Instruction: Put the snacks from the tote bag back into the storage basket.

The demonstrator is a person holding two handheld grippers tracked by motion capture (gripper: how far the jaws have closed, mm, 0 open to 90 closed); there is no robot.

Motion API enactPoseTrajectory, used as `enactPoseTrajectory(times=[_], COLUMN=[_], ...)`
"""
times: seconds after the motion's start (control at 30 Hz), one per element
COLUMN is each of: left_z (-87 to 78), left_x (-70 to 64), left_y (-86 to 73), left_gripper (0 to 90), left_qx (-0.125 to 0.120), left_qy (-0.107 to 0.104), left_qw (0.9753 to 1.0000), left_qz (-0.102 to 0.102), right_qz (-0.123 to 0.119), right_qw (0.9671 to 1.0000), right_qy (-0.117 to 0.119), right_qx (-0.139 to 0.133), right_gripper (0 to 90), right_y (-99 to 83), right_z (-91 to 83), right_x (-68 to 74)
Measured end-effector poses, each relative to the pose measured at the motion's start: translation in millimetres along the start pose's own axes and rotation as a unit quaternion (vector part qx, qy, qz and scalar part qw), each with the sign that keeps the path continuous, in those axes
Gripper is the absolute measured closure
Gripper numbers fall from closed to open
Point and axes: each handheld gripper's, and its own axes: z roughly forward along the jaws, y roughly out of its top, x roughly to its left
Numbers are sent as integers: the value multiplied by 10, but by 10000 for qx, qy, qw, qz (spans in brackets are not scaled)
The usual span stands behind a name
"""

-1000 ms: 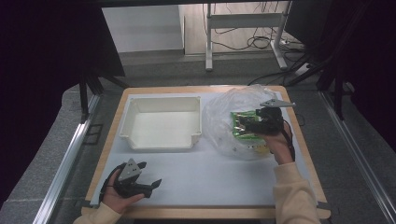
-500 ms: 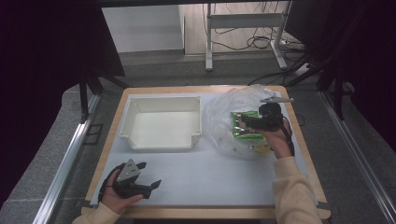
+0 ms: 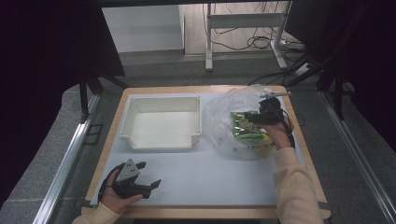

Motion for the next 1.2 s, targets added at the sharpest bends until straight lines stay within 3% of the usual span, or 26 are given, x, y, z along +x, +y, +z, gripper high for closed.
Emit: enactPoseTrajectory(times=[0.33, 1.2], left_z=[6, 13], left_x=[-3, 10], left_y=[-2, -7], left_gripper=[131, 131], left_qx=[12, 57], left_qy=[3, 18], left_qw=[10000, 10000], left_qz=[2, 22], right_qz=[196, 470], right_qw=[9995, 9960], right_qy=[-37, -124], right_qx=[238, 746], right_gripper=[318, 426], right_y=[-81, -144], right_z=[85, 284], right_x=[-150, -314])
